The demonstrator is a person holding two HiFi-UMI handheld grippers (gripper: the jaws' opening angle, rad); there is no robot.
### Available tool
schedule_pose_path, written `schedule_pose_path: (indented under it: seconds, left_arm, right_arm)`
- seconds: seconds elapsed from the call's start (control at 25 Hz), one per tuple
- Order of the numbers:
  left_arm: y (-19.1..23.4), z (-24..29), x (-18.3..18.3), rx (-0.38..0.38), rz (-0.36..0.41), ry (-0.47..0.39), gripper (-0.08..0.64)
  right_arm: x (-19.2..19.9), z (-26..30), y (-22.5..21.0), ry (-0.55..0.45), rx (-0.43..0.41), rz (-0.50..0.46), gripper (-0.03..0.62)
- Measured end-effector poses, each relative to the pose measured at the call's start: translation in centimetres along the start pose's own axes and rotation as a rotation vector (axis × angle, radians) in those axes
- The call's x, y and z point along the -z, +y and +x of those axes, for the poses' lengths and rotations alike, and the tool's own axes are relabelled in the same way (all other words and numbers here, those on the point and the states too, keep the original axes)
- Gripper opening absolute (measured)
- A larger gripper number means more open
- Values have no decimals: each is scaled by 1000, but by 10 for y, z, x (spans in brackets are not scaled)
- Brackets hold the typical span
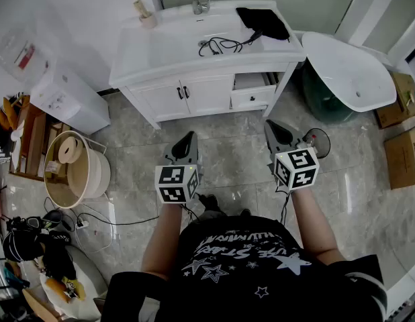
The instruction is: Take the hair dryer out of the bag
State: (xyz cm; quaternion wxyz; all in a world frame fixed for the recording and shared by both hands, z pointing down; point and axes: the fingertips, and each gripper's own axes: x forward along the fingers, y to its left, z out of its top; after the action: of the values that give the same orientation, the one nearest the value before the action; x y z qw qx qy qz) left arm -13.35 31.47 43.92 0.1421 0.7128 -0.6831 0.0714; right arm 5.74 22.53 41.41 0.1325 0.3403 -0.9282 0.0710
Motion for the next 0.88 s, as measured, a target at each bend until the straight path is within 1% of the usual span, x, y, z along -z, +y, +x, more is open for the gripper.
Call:
schedule_pose_path:
  seconds: [0.24, 0.44, 0.56, 0.64, 0.72, 0.88]
  left_arm:
    - [7, -4, 0, -2, 0, -13, 11]
    - [14, -3, 6, 13, -9, -9, 11]
    - [23, 0, 11, 35, -21, -3, 11]
    - [29, 3, 8, 65, -28, -14, 11]
    - [36, 7, 0, 92, -20, -26, 11]
    - [53, 21, -10, 132, -6, -35, 11]
  right_arm:
    - [2, 6, 6, -5, -8, 4, 6]
    - [5, 17, 14, 6, -8, 5, 6]
    - [5, 24, 19, 6, 0, 28, 6]
    - [2, 31, 22, -2, -1, 51, 6]
    - [-3, 38, 20, -9, 18, 65, 6]
    - [-9, 53, 15, -17, 85, 77, 6]
